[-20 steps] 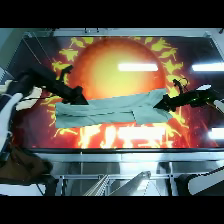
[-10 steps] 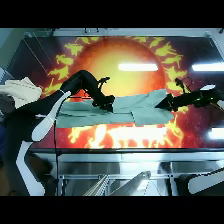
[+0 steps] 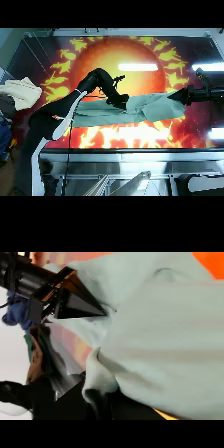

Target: Fold the shirts.

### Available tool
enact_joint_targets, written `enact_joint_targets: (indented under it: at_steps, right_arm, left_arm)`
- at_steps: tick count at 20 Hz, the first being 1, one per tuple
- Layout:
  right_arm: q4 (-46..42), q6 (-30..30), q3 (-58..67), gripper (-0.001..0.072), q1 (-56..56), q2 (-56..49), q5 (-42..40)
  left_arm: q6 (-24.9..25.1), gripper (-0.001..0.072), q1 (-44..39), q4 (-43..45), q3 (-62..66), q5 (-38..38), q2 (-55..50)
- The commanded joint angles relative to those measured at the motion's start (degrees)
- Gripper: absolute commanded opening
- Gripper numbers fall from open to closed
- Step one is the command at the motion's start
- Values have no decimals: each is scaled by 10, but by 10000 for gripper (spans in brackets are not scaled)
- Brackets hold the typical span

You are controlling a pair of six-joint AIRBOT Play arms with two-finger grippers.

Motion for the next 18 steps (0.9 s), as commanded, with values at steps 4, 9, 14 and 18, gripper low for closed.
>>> enact_joint_targets:
  at_steps: [4, 9, 14, 18]
  right_arm:
    - [119, 10, -1, 20, 164, 87, -54]
    - [86, 56, 95, 20, 450, 16, -233]
    - [82, 68, 216, 344, 629, -183, -357]
    - [80, 102, 270, 364, 618, -206, -263]
  left_arm:
    - [41, 13, 89, -10, -48, 69, 179]
    - [76, 13, 242, -9, -281, 81, 407]
    - [127, 13, 359, -11, -489, 76, 546]
    - [147, 13, 405, -16, -591, 32, 608]
